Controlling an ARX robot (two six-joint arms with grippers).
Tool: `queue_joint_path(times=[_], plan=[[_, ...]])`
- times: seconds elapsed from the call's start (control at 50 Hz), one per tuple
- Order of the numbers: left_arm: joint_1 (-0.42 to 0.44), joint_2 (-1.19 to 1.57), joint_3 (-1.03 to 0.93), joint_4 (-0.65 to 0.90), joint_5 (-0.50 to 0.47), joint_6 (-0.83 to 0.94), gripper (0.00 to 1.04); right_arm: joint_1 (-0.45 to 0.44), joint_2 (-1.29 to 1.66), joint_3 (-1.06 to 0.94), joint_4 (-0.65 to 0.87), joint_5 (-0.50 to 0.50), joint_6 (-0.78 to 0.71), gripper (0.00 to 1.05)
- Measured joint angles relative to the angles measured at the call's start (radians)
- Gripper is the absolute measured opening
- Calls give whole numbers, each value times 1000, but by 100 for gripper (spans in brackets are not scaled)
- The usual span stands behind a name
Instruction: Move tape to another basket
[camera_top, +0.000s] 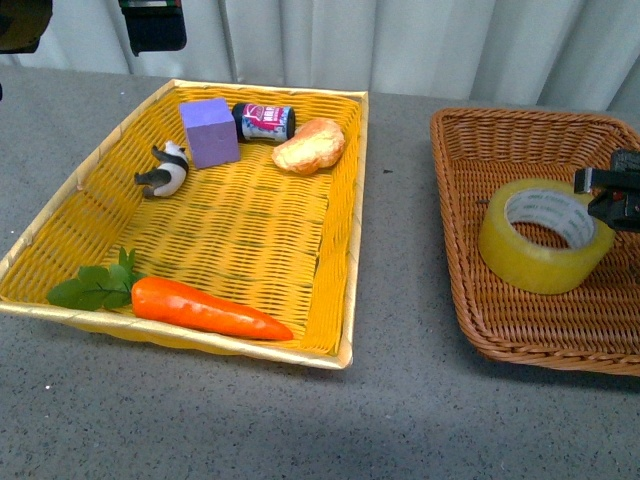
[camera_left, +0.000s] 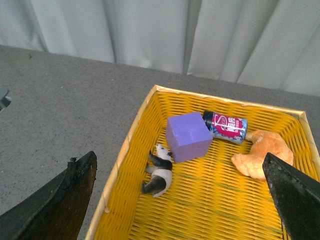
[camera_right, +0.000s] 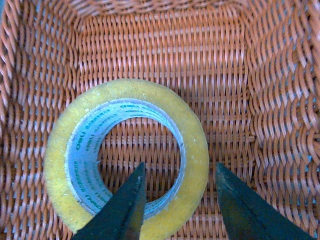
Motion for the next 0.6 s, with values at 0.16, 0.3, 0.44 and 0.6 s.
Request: queue_joint_path(times=[0.16, 0.3, 0.44, 0.6], plan=[[-11, -67, -58, 25, -78, -59, 98, -5, -78, -49, 64, 21, 1, 70], [-24, -112, -117, 111, -213, -37, 98, -5, -142, -103, 102, 63, -30, 92], [-19, -153, -134, 85, -282, -51, 98, -6, -189, -157, 179, 68, -66, 95], [30, -168, -223, 284, 34, 23, 84, -3, -136, -272, 602, 56, -91, 82]])
